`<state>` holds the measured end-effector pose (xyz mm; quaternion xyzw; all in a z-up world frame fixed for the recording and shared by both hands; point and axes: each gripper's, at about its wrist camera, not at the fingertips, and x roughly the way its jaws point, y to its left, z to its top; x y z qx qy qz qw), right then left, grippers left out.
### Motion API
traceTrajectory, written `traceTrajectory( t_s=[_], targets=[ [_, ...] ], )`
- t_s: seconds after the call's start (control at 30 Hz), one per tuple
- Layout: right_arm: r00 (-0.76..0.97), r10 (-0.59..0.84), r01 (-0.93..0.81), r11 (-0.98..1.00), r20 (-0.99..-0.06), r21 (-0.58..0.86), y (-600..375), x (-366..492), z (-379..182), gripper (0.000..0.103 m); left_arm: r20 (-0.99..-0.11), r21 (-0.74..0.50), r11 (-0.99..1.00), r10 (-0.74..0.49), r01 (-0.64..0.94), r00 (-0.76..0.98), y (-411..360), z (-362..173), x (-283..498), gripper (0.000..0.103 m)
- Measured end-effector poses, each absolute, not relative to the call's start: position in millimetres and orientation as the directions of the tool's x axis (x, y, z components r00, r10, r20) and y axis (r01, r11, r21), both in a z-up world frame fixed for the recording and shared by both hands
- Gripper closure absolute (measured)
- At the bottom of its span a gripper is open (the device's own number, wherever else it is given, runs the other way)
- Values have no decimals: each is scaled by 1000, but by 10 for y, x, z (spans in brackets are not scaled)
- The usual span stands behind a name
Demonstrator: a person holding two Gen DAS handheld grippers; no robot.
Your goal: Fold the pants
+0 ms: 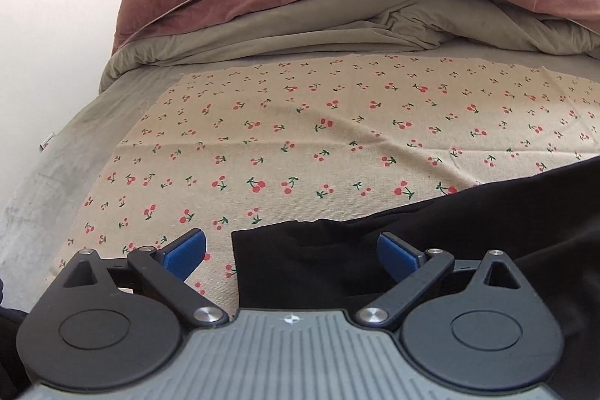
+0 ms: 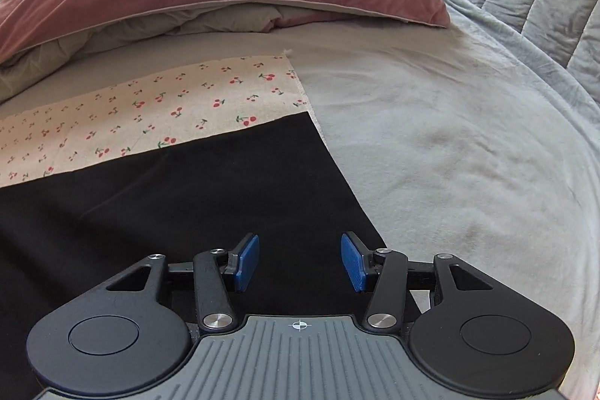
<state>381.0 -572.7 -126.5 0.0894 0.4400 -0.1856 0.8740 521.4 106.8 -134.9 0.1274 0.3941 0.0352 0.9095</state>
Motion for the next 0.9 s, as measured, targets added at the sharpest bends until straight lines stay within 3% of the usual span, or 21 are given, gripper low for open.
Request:
traceTrajectory(
  t_s=[0.33,0.4,0.43,0.47,0.5,0.53,0.63,0.9],
  targets=[
    [534,-277,456,890,-799,-3,-5931,4515,-1444,53,-720,307,950,200,47,665,987,-1571,5425,5],
    [558,-280,462,887,-781,11,-5964,4576,-1466,53,-716,318,947,213,40,665,984,-1563,5462,17],
    [564,-280,459,888,-777,14,-5971,4608,-1481,54,-715,330,943,229,31,661,985,-1564,5478,31],
    [573,-272,443,897,-773,12,-5956,4628,-1491,67,-714,355,935,260,16,650,974,-1565,5510,52],
    [575,-269,425,905,-772,1,-5926,4646,-1496,88,-715,365,931,267,19,646,964,-1561,5517,57],
    [573,-256,406,914,-779,-1,-5895,4672,-1500,103,-713,370,929,268,24,649,947,-1551,5513,66],
    [559,-294,387,919,-776,-69,-5809,4714,-1490,103,-686,412,910,282,38,670,856,-1539,5480,90],
    [624,-321,419,907,-712,-41,-5849,4588,-1251,103,-663,362,932,270,-16,699,926,-1361,5475,90]
  ],
)
